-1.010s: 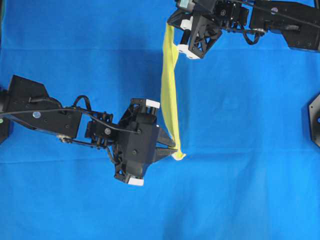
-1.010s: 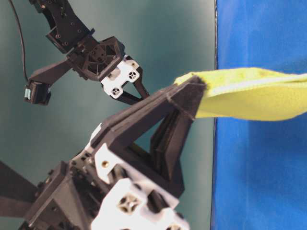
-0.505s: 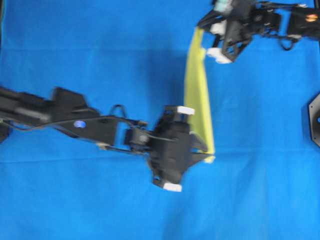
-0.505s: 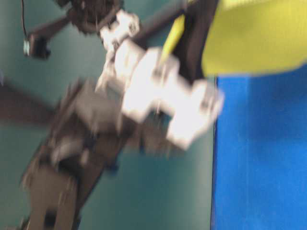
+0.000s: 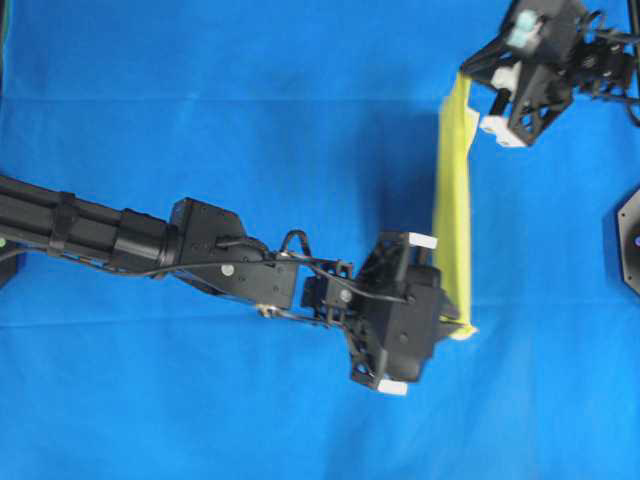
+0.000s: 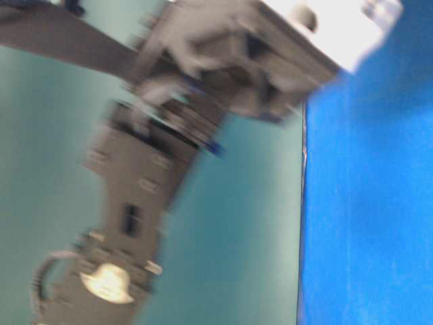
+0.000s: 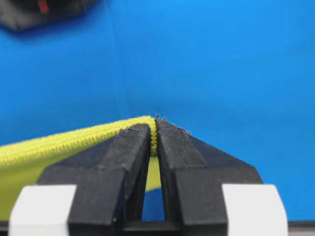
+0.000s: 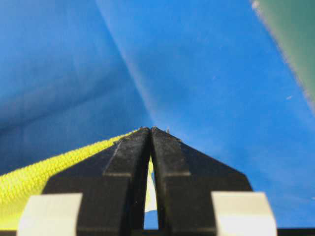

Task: Fold the yellow towel.
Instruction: 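Lower the towel vertically onto the table and open both grippers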

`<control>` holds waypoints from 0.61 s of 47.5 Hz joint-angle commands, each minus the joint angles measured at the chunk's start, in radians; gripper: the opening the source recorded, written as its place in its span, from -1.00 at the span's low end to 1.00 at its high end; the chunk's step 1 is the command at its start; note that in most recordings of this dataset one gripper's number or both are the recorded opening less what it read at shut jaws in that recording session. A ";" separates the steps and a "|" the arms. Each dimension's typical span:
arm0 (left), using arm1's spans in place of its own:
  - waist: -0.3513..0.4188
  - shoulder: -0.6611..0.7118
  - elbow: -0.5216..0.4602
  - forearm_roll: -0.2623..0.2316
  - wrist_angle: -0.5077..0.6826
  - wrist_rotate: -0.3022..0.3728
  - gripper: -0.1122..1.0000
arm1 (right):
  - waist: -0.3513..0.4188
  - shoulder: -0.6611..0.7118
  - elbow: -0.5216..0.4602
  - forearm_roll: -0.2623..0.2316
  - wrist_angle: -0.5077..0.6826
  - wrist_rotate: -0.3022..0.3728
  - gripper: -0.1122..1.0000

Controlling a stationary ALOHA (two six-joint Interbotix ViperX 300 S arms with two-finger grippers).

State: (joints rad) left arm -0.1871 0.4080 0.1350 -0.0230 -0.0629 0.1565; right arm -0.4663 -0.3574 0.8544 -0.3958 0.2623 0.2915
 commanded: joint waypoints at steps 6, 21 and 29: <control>-0.023 -0.083 0.120 -0.003 -0.011 -0.032 -0.70 | -0.006 0.167 -0.091 -0.002 -0.146 0.002 -0.76; -0.025 -0.155 0.311 -0.003 -0.028 -0.144 -0.71 | 0.034 0.360 -0.245 0.000 -0.204 0.002 -0.76; -0.023 -0.173 0.356 -0.003 -0.064 -0.149 -0.70 | 0.046 0.383 -0.267 0.000 -0.209 0.002 -0.76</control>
State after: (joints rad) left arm -0.1933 0.2761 0.4939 -0.0245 -0.1043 0.0077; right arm -0.4203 0.0353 0.6167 -0.3958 0.0644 0.2915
